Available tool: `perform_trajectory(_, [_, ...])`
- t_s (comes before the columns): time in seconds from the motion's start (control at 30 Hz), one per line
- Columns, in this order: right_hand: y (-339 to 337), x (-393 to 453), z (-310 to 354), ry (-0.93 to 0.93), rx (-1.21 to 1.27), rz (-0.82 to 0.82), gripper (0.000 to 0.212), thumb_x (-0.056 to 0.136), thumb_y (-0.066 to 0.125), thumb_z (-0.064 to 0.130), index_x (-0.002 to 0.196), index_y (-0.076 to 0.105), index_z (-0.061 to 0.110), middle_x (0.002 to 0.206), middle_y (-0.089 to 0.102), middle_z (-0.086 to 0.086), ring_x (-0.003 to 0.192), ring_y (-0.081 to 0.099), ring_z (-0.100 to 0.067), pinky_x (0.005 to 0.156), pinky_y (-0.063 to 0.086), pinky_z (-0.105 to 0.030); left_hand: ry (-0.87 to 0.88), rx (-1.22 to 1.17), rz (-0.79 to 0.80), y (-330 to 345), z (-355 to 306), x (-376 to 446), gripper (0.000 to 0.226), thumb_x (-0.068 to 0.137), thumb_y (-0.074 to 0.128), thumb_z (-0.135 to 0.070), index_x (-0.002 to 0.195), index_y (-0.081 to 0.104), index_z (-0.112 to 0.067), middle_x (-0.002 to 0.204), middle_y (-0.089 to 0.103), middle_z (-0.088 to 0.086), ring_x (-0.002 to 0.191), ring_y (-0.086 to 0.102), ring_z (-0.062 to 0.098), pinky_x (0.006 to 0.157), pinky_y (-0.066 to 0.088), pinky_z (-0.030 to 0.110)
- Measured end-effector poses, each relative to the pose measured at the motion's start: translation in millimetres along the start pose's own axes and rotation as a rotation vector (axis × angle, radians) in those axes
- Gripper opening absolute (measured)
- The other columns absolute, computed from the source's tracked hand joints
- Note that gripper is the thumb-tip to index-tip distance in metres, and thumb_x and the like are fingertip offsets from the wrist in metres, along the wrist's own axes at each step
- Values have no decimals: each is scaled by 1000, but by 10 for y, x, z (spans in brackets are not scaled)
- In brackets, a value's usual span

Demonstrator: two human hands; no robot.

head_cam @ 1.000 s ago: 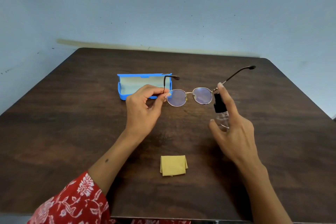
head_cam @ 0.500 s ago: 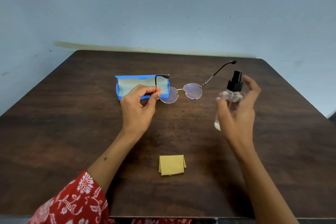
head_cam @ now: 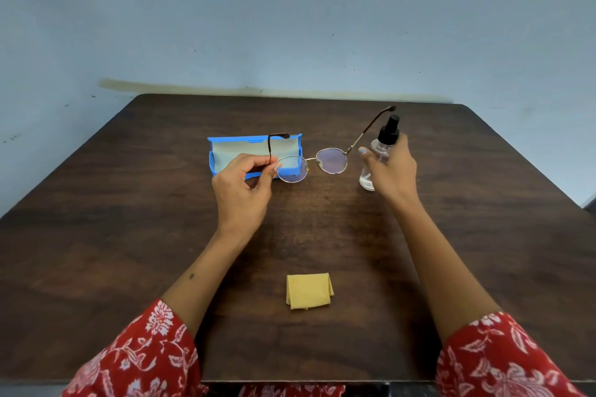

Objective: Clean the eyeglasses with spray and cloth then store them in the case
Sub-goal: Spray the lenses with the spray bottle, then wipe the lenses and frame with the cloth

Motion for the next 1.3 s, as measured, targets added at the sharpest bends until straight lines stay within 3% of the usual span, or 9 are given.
perform_trajectory(0.1, [42, 10, -68, 31, -30, 48, 31, 88, 64, 15, 112, 43, 12, 100, 57, -4, 91, 54, -23, 56, 35, -2, -15, -14, -5, -5, 2, -5, 8, 80, 70, -5, 88, 72, -4, 84, 68, -3, 78, 63, -9, 68, 47, 5])
perform_trajectory(0.23, [-70, -94, -119, 104, -156, 42, 86, 73, 78, 18, 141, 26, 12, 139, 40, -10, 125, 42, -24, 94, 34, -26, -38, -23, 8, 15, 27, -20, 9, 80, 71, -5, 89, 73, -7, 84, 69, -5, 79, 65, -1, 70, 53, 14])
perform_trajectory(0.37, [-344, -580, 29, 96, -175, -117, 43, 75, 73, 24, 111, 49, 19, 111, 55, 0, 98, 57, -18, 89, 45, -33, -69, -49, 29, 44, 84, -41, 11, 80, 71, -5, 90, 72, -9, 86, 70, -2, 82, 68, 10, 74, 58, 27])
perform_trajectory(0.47, [42, -982, 91, 114, -245, 313, 25, 72, 76, 35, 85, 59, 23, 78, 63, 10, 68, 56, -2, 64, 43, -17, -104, -66, 44, 82, 155, -72, 12, 79, 71, -5, 89, 72, -13, 85, 71, -1, 82, 70, 15, 75, 59, 38])
perform_trajectory(0.57, [358, -1378, 52, 165, -379, 703, 39, 61, 83, 45, 85, 58, 28, 83, 63, 10, 71, 57, -2, 63, 46, -18, -133, -73, 57, 137, 186, -115, 12, 78, 72, -6, 86, 71, -15, 85, 72, 1, 81, 70, 17, 75, 58, 42])
perform_trajectory(0.77, [499, -1538, 45, 88, -549, 857, 28, 60, 84, 37, 77, 62, 32, 70, 57, 13, 70, 53, -2, 65, 44, -21, -139, -45, 139, 274, 207, -213, 8, 77, 74, -8, 81, 71, -14, 82, 72, 0, 78, 70, 13, 71, 58, 32])
perform_trajectory(0.9, [508, -1336, 212, 54, -257, 781, 18, 60, 80, 19, 60, 64, 26, 74, 69, 4, 65, 63, -6, 65, 55, -28, -163, -9, 204, 352, 226, -242, 7, 77, 73, -6, 79, 71, -12, 79, 70, -7, 74, 66, 4, 65, 51, 11])
perform_trajectory(1.03, [443, -916, 225, 197, 147, 587, 26, 72, 68, -10, 70, 61, 15, 65, 65, -2, 57, 61, -19, 55, 56, -35, -148, 5, 236, 385, 228, -240, 13, 76, 74, -8, 75, 69, -20, 78, 69, -12, 76, 67, 3, 68, 51, 13])
perform_trajectory(1.3, [479, -560, 72, 178, 583, 150, 19, 83, 60, -7, 90, 72, 6, 85, 72, -11, 69, 66, -15, 62, 53, -21, -251, -53, 256, 400, 353, -241, 15, 74, 76, -11, 71, 68, -23, 78, 72, -5, 75, 68, 4, 65, 50, 12])
Point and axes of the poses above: each hand's wrist, its own x-axis towards the middle knuckle, its own y-axis out of the palm, z = x × y, the point moved 10 cm from there along x, towards the middle knuckle
